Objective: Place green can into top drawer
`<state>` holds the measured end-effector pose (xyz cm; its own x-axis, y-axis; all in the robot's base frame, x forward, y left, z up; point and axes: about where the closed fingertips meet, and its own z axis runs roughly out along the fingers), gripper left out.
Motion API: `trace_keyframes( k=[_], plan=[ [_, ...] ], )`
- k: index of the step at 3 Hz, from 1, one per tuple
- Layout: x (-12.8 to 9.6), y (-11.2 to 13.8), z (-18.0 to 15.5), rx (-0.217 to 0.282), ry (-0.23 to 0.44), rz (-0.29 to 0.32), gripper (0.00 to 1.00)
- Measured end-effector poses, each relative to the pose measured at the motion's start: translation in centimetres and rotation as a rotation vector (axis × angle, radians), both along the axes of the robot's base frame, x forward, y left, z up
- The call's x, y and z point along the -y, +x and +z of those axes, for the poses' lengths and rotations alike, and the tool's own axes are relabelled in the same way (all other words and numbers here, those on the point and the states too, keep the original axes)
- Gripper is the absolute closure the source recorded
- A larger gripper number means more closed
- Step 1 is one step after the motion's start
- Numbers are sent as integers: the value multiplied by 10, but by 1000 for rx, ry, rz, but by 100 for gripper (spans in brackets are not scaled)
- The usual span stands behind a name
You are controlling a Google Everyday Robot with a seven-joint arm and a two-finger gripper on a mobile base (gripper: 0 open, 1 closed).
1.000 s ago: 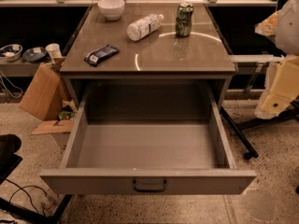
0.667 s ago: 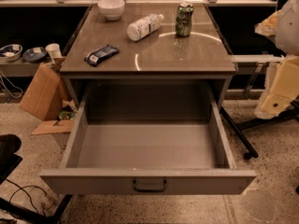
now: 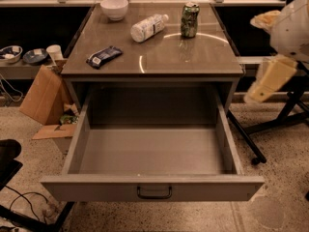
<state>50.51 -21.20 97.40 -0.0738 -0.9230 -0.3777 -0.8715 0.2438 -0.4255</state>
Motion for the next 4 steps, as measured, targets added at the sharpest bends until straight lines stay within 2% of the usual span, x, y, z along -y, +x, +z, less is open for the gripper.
trace_keyframes(
  k=[1,2,3,4],
  plan=[
    [-8,76,-3,155,166,38,0],
    [-13,142,8,285,344,5,0],
    [-16,201,17,371,542,-51,0],
    [-13,218,14,387,595,-73,0]
  ],
)
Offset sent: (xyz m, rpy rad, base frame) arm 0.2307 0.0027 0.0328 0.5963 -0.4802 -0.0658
